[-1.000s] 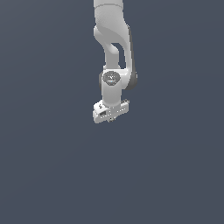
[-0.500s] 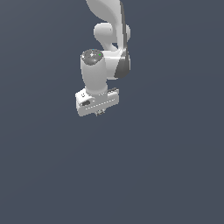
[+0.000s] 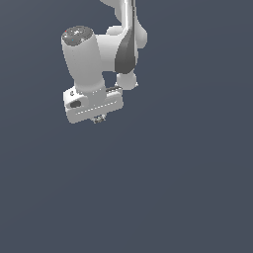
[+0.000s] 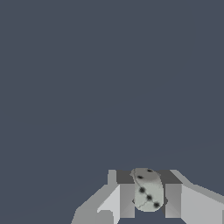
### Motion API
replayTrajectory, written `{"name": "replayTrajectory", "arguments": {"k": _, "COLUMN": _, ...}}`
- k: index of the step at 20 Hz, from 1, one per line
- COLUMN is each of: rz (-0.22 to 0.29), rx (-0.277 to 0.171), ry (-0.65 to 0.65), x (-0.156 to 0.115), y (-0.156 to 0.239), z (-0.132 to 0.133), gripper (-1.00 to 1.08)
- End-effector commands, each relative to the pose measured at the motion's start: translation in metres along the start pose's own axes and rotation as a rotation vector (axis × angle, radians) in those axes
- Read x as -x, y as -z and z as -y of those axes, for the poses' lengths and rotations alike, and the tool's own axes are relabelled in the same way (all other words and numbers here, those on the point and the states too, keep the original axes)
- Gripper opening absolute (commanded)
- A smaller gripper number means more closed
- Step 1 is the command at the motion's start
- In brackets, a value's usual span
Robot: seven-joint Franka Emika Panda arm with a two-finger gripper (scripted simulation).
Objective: Pick up the object and move it to a goal position.
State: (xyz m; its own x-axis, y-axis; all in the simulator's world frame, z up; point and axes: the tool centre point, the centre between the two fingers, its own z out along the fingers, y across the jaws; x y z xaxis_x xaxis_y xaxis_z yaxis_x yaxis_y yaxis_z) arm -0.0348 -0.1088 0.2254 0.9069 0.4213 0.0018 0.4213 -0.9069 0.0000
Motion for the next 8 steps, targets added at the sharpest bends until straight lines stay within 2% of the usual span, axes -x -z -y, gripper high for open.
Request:
{"name": "replayTrajectory", "arguments": {"k": 1, "rz": 0.001, "rx": -0.001, "ry": 0.001, "x": 0.000, "y": 0.010, "z": -0.007, "gripper": -1.00}}
{"name": "replayTrajectory", "arguments": {"k": 8, "rz": 0.002, "rx": 0.000, "ry": 0.001, "x": 0.000, "y": 0.022, "z": -0.016, "gripper": -1.00}}
